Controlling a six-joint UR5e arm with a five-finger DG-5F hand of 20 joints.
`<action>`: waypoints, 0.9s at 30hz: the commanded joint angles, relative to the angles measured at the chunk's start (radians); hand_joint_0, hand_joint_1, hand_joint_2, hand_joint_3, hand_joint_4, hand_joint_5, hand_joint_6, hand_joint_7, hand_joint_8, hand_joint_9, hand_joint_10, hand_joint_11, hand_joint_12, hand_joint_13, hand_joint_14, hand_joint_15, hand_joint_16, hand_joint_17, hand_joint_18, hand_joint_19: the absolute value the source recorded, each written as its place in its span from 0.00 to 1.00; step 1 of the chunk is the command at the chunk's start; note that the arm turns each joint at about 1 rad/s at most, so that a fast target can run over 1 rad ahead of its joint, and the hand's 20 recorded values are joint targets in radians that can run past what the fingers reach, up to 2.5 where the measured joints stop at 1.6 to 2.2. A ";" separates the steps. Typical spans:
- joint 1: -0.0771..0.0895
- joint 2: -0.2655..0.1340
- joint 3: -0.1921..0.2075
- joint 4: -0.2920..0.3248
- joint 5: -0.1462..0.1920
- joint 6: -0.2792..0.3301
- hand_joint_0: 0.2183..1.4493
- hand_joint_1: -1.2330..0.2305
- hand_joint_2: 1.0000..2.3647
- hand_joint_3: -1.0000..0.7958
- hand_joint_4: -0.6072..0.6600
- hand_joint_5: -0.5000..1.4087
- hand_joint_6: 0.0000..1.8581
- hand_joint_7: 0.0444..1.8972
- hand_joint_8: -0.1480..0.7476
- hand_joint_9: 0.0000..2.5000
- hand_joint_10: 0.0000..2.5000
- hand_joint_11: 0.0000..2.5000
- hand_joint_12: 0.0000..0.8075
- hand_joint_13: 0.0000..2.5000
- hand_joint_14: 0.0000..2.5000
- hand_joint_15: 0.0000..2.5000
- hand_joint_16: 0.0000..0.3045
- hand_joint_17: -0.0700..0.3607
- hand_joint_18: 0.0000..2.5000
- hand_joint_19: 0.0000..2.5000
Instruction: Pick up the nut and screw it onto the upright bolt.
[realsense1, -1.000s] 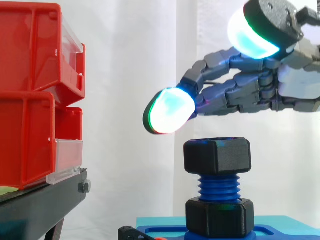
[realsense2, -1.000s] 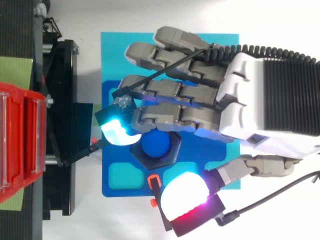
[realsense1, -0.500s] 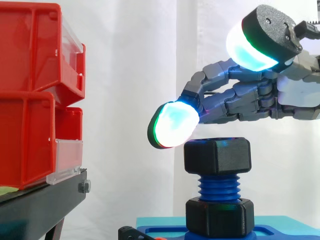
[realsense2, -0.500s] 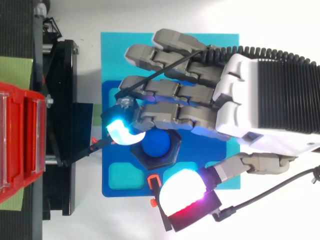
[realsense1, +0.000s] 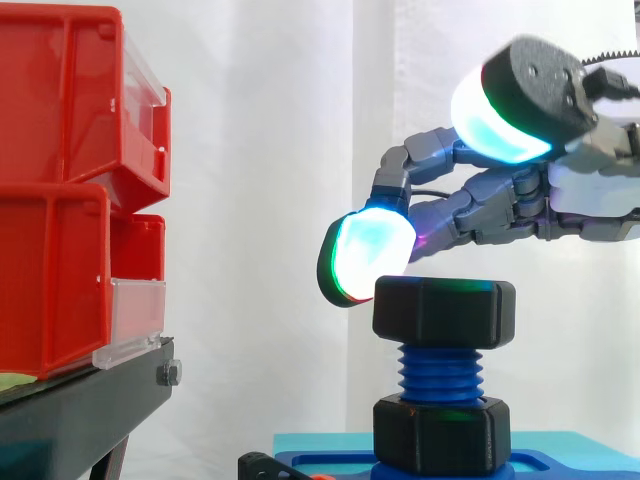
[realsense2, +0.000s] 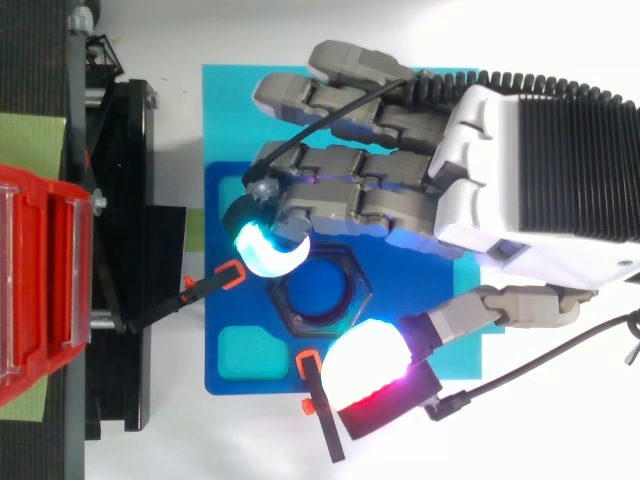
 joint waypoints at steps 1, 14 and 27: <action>-0.008 0.001 -0.001 0.000 -0.008 0.000 0.23 0.65 0.00 0.28 0.56 0.25 0.27 0.68 0.44 0.23 0.00 0.00 0.40 0.10 0.00 0.00 0.12 0.35 0.00 0.00; -0.046 0.001 0.000 -0.002 -0.039 0.001 0.24 0.60 0.00 0.28 0.51 0.31 0.27 0.58 0.39 0.44 0.00 0.00 0.31 0.23 0.00 0.00 0.07 0.27 0.10 0.00; -0.087 0.025 0.000 -0.126 -0.074 0.000 0.24 0.61 0.00 0.28 0.56 0.32 0.27 0.70 0.40 0.65 0.00 0.05 0.24 0.42 0.00 0.00 0.04 0.23 0.30 0.02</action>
